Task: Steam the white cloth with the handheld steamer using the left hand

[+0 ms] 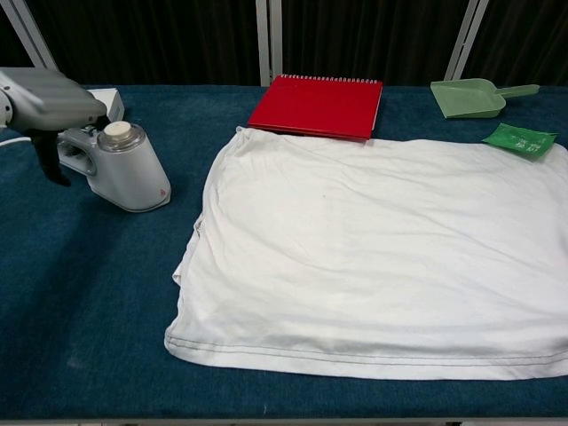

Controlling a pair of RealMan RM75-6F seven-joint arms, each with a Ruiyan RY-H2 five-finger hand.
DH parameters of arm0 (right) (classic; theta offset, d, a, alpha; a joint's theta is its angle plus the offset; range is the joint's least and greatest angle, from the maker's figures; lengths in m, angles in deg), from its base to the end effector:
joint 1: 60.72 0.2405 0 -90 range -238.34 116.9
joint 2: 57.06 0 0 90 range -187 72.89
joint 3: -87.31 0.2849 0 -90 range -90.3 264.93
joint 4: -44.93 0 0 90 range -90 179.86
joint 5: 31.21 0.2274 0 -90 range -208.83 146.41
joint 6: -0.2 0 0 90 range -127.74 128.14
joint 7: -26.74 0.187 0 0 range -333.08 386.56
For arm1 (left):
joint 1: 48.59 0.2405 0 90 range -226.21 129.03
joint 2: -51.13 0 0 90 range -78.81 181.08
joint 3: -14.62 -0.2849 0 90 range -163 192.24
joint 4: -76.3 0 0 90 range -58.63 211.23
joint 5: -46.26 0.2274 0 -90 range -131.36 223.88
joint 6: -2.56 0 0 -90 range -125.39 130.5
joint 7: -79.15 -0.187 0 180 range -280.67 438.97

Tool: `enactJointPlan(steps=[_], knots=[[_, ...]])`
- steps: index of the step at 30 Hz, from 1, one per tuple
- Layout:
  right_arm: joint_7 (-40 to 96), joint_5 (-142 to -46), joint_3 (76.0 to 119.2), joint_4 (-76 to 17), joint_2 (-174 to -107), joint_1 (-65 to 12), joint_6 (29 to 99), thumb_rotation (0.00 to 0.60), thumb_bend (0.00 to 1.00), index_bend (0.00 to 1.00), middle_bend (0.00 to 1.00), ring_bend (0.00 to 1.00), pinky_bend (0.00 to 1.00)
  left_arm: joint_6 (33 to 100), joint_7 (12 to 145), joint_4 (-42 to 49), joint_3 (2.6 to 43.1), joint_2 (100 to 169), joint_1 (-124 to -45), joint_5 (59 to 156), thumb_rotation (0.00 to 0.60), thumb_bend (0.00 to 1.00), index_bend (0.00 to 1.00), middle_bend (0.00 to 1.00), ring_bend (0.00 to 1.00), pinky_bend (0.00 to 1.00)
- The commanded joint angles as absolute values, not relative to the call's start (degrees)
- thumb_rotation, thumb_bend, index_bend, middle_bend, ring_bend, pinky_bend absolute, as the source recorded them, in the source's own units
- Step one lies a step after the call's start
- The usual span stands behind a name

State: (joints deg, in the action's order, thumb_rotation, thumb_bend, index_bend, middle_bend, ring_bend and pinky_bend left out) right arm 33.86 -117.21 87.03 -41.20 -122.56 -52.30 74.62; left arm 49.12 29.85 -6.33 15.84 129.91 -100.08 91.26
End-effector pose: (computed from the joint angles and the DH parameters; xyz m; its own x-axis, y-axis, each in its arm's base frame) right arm -0.3721 -0.2354 0.1195 0.3633 -0.2110 0.9075 -0.9305 -0.0339 0.3646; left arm -0.2203 0.4426 -0.0088 0.8855 0.2419 0.3967 0.4639 -0.4121 -0.7842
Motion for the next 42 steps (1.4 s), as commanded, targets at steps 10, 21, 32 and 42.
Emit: enactJointPlan(steps=[10, 21, 32, 42], knots=[[33.4, -116.9, 87.1, -41.6, -122.6, -52.3, 74.6, 0.600, 0.05, 0.00, 0.00, 0.00, 0.00, 46.3, 31.1, -6.0, 14.3, 129.9, -102.2, 86.2, 0.600, 0.14, 0.58, 0.66, 0.50, 0.44], [32.4, -116.4, 87.0, -42.4, -122.3, -52.3, 73.9, 0.600, 0.05, 0.00, 0.00, 0.00, 0.00, 40.2, 39.3, -7.6, 14.7, 126.8, -103.6, 82.7, 0.600, 0.47, 0.70, 0.82, 0.66, 0.64], [30.0, -116.6, 85.7, -43.0, -121.7, -50.8, 70.1, 0.600, 0.05, 0.00, 0.00, 0.00, 0.00, 42.9, 47.8, -17.7, 17.0, 119.0, -102.6, 87.5, 0.600, 0.57, 0.76, 0.88, 0.70, 0.64], [29.8, -120.3, 82.5, -42.8, -123.3, -48.0, 64.2, 0.600, 0.15, 0.00, 0.00, 0.00, 0.01, 39.4, 47.5, -25.8, 18.3, 118.6, -110.0, 84.5, 0.593, 0.62, 0.76, 0.89, 0.71, 0.65]])
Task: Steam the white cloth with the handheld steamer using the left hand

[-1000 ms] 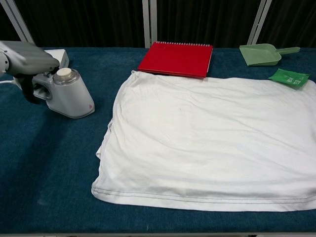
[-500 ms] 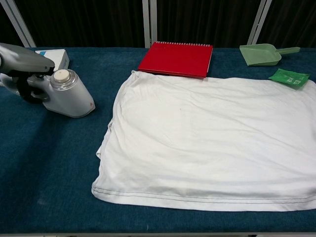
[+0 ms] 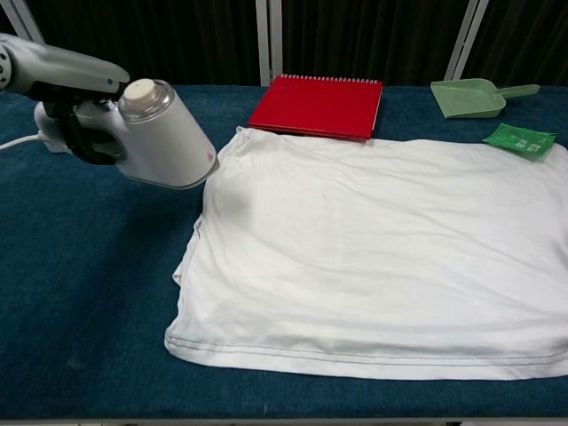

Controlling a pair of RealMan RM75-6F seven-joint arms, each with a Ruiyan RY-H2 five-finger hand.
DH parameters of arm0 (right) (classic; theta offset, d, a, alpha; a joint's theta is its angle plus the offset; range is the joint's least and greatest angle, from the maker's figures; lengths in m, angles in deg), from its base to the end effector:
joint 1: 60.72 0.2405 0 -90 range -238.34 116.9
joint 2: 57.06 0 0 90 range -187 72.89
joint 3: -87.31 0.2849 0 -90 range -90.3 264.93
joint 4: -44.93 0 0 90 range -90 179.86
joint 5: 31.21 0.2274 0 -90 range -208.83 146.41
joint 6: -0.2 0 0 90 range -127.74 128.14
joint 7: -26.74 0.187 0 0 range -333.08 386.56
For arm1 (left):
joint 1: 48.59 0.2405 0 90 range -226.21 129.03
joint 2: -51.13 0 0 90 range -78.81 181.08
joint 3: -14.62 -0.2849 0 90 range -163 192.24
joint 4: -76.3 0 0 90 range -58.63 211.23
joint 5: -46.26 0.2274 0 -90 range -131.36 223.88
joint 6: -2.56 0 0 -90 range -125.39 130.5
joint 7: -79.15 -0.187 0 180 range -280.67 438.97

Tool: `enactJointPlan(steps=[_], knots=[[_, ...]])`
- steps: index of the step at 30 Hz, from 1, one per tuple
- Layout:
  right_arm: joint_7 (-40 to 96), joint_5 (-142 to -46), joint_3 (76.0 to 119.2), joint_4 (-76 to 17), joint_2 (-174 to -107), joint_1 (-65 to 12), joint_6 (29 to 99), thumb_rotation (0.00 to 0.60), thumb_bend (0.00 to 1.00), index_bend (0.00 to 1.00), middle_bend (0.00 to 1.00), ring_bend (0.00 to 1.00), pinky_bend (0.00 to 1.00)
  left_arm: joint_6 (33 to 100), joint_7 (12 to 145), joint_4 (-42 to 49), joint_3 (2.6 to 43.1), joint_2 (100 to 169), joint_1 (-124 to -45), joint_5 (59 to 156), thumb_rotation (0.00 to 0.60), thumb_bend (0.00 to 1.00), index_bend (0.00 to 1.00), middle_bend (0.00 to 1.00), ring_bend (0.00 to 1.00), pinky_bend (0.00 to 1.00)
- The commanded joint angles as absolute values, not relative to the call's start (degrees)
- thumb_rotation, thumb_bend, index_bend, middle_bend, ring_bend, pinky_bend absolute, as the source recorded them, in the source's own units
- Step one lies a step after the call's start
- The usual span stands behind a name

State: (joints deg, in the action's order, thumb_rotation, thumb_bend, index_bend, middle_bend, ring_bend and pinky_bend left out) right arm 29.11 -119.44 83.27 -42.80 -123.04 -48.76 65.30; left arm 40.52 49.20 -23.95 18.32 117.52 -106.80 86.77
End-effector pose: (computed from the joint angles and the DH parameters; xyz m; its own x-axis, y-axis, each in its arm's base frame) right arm -0.3657 -0.2283 0.0741 0.4323 -0.4012 0.8076 -0.9003 -0.1416 0.4116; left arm -0.1423 0.4183 0.0153 0.6474 0.4551 0.6114 0.7601 -0.4446 -0.4739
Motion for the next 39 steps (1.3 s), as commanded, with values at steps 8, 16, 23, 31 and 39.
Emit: enactJointPlan(steps=[8, 16, 23, 31, 39], knots=[[32.8, -122.6, 81.0, -41.9, -123.5, -46.3, 62.0, 0.600, 0.65, 0.01, 0.11, 0.01, 0.14, 42.3, 37.6, -26.1, 15.1, 127.1, -124.3, 70.2, 0.529, 0.62, 0.76, 0.89, 0.71, 0.65], [33.7, -123.7, 79.6, -41.5, -123.2, -45.1, 60.3, 0.600, 0.76, 0.03, 0.12, 0.02, 0.15, 44.8, 30.3, -21.1, 12.5, 136.4, -136.6, 54.0, 0.500, 0.62, 0.76, 0.89, 0.71, 0.65], [34.6, -124.1, 79.1, -40.5, -123.8, -45.0, 60.5, 0.600, 0.78, 0.13, 0.12, 0.02, 0.15, 44.1, 28.5, -14.3, 11.2, 141.9, -141.3, 45.6, 0.479, 0.62, 0.76, 0.89, 0.71, 0.65], [35.8, -123.6, 79.0, -39.0, -124.6, -45.2, 61.0, 0.600, 0.78, 0.13, 0.12, 0.02, 0.15, 45.5, 26.5, -8.7, 9.0, 143.4, -143.0, 38.9, 0.462, 0.62, 0.76, 0.89, 0.71, 0.65], [36.9, -123.7, 79.0, -37.9, -125.2, -45.2, 61.7, 0.600, 0.78, 0.13, 0.12, 0.02, 0.15, 49.5, 24.2, -6.7, 6.2, 141.5, -141.0, 35.2, 0.456, 0.62, 0.76, 0.89, 0.71, 0.65]])
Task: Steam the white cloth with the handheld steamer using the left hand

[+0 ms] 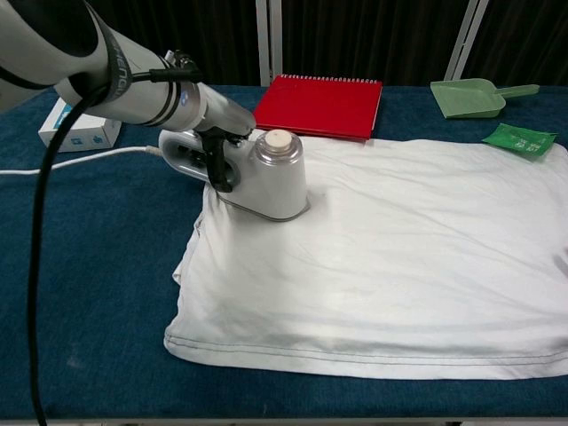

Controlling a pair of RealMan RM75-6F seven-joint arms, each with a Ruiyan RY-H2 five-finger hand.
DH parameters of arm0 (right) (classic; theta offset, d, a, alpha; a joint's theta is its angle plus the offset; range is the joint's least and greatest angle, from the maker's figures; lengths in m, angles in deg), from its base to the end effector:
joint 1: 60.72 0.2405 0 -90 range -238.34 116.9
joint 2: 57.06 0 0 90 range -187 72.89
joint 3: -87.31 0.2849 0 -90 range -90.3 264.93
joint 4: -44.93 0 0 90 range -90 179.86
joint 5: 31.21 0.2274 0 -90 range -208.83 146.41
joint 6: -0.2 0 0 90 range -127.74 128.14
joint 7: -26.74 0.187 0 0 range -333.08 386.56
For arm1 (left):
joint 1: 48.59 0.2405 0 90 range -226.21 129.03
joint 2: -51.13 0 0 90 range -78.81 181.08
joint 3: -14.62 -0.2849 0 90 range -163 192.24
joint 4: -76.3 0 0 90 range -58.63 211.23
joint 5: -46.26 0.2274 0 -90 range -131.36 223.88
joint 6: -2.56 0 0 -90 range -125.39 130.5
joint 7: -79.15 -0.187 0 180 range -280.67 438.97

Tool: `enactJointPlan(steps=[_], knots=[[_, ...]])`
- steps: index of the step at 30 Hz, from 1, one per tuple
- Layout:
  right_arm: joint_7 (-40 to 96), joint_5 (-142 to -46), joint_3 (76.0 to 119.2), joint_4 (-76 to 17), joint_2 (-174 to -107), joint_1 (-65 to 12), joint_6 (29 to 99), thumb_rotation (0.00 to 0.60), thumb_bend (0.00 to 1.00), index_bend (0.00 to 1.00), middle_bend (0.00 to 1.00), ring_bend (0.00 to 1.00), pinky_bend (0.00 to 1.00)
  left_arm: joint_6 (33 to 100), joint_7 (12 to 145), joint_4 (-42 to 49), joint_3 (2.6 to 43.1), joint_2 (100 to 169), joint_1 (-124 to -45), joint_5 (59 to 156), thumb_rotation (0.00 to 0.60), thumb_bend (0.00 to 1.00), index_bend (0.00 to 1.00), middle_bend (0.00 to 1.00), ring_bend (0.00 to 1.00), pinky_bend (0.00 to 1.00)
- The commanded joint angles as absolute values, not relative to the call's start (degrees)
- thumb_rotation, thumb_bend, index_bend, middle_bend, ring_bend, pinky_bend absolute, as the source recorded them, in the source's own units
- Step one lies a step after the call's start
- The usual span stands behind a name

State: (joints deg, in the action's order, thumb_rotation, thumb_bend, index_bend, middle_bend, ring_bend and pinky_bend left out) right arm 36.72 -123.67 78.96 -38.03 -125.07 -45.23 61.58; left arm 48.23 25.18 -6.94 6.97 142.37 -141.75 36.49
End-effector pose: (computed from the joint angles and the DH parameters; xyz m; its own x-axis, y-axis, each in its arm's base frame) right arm -0.3732 -0.2243 0.0476 0.4075 -0.5107 0.7570 -0.9129 -0.2067 0.3520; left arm -0.0428 0.4537 -0.1034 0.8111 0.4531 0.3699 0.5629 -0.4329 -0.7041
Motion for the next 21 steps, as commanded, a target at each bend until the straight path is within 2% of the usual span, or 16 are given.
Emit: enactJointPlan(steps=[1, 4, 11, 16, 21], knots=[[37.1, -123.7, 79.0, -37.7, -125.2, -45.2, 61.7, 0.600, 0.78, 0.13, 0.12, 0.02, 0.15, 49.7, 24.1, -6.9, 6.2, 141.1, -140.7, 34.7, 0.455, 0.62, 0.76, 0.89, 0.71, 0.65], [37.5, -123.7, 79.0, -37.4, -125.4, -45.2, 62.1, 0.600, 0.78, 0.13, 0.12, 0.02, 0.15, 50.0, 24.4, -8.5, 7.0, 138.9, -139.6, 34.0, 0.450, 0.62, 0.76, 0.88, 0.71, 0.65], [38.1, -123.8, 79.1, -36.6, -125.9, -44.9, 62.2, 0.600, 0.78, 0.13, 0.12, 0.02, 0.15, 50.5, 26.9, -18.0, 11.8, 134.7, -138.7, 40.3, 0.395, 0.61, 0.76, 0.88, 0.71, 0.65], [38.0, -123.8, 79.0, -36.6, -126.0, -45.1, 62.6, 0.600, 0.78, 0.13, 0.12, 0.02, 0.15, 52.7, 24.9, -20.8, 14.3, 137.5, -141.0, 42.7, 0.364, 0.61, 0.76, 0.88, 0.71, 0.65], [38.3, -123.4, 78.7, -36.3, -126.0, -45.5, 62.8, 0.600, 0.78, 0.13, 0.12, 0.02, 0.15, 53.9, 20.0, -17.9, 15.7, 143.6, -145.0, 39.9, 0.362, 0.61, 0.76, 0.88, 0.71, 0.65]])
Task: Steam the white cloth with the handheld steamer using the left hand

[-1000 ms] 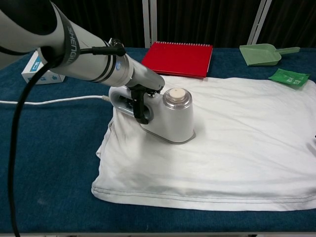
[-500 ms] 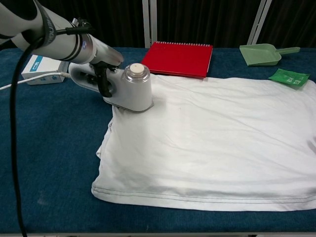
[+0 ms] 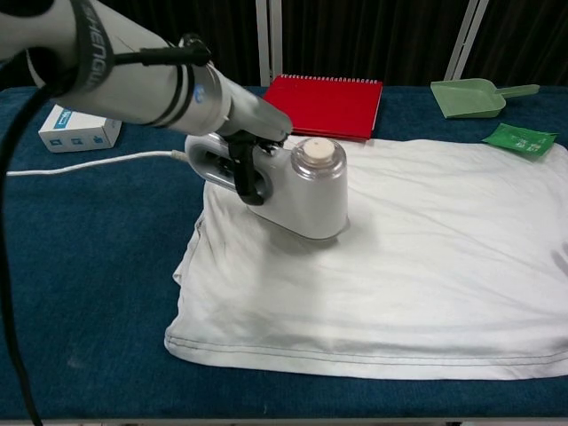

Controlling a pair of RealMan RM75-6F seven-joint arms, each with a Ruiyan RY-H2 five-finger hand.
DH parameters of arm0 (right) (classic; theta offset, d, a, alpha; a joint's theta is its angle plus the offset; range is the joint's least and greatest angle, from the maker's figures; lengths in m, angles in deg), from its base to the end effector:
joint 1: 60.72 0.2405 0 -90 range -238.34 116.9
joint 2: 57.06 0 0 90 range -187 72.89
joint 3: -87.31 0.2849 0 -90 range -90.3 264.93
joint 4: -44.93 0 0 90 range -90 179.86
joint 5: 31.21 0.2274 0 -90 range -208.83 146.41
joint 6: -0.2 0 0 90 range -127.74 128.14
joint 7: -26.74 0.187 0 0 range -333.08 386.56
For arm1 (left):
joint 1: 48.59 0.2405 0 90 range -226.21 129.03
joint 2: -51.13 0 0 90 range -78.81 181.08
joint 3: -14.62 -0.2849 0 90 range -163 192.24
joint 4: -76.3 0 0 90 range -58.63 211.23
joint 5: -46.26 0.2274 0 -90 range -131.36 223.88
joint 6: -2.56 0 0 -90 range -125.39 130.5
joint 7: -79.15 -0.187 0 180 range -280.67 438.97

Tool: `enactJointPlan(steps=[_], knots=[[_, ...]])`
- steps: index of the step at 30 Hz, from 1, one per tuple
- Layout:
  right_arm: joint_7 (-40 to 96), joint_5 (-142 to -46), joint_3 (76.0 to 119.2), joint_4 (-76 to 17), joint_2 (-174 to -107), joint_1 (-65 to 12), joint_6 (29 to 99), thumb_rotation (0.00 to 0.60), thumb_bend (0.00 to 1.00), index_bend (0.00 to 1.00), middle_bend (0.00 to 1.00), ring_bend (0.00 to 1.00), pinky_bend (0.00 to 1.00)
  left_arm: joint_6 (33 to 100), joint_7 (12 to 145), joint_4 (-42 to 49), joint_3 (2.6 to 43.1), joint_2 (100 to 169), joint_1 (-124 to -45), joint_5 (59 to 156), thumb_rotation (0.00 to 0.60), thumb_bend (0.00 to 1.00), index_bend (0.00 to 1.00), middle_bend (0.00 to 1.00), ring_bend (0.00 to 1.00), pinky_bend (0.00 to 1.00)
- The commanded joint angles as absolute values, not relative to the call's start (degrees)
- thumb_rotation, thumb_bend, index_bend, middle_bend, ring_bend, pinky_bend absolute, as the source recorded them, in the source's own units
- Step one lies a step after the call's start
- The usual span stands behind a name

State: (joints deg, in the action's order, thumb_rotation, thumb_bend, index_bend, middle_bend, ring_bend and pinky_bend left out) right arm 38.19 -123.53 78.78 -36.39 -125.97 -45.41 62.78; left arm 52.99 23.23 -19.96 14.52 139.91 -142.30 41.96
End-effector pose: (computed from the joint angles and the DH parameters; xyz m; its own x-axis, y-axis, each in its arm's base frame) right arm -0.3771 -0.2255 0.0478 0.3934 -0.4994 0.7719 -0.9191 -0.1947 0.3425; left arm 0.0143 0.3975 -0.1112 0.8276 0.4017 0.3922 0.5612 -0.5758 -0.5945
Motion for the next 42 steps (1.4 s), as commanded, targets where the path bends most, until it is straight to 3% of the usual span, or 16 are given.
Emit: enactJointPlan(steps=[1, 10, 27, 35, 42], knots=[[38.4, -123.3, 78.7, -36.2, -126.1, -45.6, 62.9, 0.600, 0.78, 0.13, 0.12, 0.02, 0.15, 53.9, 19.1, -17.0, 15.9, 144.6, -145.7, 38.9, 0.361, 0.61, 0.76, 0.88, 0.71, 0.65], [39.3, -123.3, 78.4, -35.3, -126.4, -46.3, 63.8, 0.600, 0.78, 0.13, 0.12, 0.02, 0.15, 53.5, 13.8, -8.3, 17.6, 149.7, -147.5, 29.9, 0.362, 0.61, 0.76, 0.88, 0.71, 0.65], [40.2, -123.5, 78.9, -34.7, -126.6, -45.8, 64.0, 0.600, 0.78, 0.13, 0.12, 0.02, 0.15, 56.7, 10.8, -8.4, 15.2, 139.8, -137.3, 23.3, 0.361, 0.61, 0.76, 0.88, 0.71, 0.65], [41.1, -123.9, 79.0, -34.3, -126.4, -46.4, 65.8, 0.600, 0.78, 0.13, 0.12, 0.02, 0.15, 55.5, 16.8, -14.4, 15.1, 133.3, -129.7, 30.7, 0.361, 0.61, 0.76, 0.88, 0.71, 0.65], [42.4, -123.6, 79.7, -33.9, -125.4, -47.7, 69.2, 0.600, 0.78, 0.13, 0.12, 0.02, 0.15, 54.8, 30.0, -23.1, 14.7, 124.3, -119.4, 47.5, 0.360, 0.60, 0.76, 0.87, 0.70, 0.65]])
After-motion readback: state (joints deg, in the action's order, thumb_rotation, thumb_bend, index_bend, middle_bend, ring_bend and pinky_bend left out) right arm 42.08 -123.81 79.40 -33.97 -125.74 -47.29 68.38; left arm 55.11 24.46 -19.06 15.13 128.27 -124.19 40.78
